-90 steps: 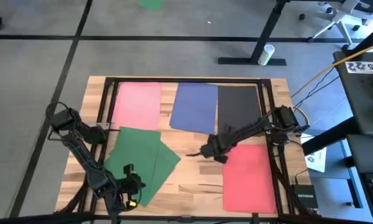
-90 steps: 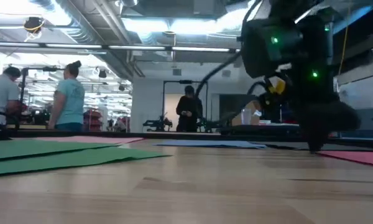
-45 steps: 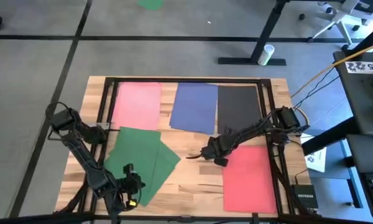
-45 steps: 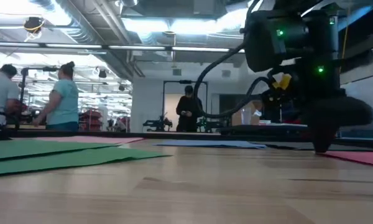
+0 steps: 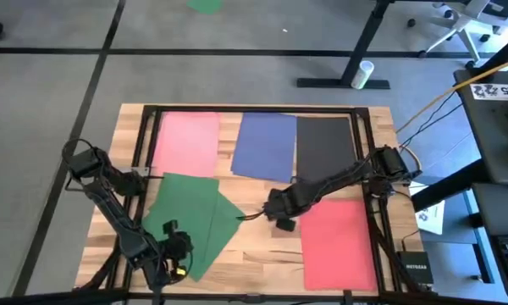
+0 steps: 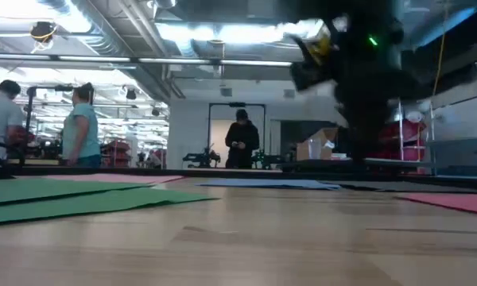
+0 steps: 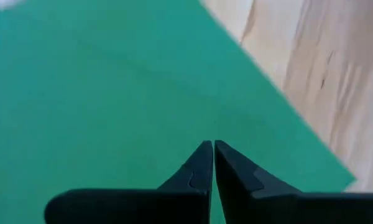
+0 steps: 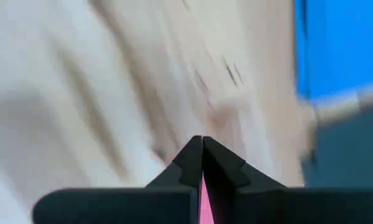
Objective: Organize paper
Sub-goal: Adjust the green papers on the table
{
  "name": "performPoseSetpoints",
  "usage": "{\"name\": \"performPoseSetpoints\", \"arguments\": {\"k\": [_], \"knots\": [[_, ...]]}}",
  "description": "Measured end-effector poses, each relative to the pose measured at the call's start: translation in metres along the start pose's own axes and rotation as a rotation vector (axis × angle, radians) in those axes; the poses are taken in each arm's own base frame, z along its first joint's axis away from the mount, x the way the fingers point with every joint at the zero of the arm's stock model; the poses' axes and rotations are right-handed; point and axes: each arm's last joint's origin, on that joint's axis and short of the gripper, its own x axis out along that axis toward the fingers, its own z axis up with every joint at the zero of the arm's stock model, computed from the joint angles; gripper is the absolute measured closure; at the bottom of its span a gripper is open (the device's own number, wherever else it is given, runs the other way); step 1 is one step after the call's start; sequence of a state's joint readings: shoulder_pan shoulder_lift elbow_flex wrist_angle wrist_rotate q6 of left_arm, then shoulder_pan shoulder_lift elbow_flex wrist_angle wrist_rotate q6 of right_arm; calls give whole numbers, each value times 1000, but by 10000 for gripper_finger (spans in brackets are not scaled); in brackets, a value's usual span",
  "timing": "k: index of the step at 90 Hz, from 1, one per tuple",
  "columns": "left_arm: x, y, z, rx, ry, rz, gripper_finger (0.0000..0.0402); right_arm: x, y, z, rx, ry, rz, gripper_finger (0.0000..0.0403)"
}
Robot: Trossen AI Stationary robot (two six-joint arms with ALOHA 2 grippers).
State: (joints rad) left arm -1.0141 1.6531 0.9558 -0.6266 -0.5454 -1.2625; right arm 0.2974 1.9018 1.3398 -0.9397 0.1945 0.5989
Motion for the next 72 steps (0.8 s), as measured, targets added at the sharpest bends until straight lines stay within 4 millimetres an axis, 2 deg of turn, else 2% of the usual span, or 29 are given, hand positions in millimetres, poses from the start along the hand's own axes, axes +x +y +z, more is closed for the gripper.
{"name": "performPoseSetpoints", "arguments": {"k": [14,26,44,58,72], "knots": [[-5,-4,-11,-17,106,-49,402,-14,16,29,-20,-261,157,403],[-12,-7,-23,0,143,-77,402,-10,17,44,-22,-387,217,403],[-19,-5,-34,44,162,-53,402,26,17,55,-4,-347,227,403],[-9,4,-37,56,182,69,402,59,28,58,-18,-320,266,403],[8,3,-39,67,198,122,402,66,34,59,-2,-309,311,403]]}}
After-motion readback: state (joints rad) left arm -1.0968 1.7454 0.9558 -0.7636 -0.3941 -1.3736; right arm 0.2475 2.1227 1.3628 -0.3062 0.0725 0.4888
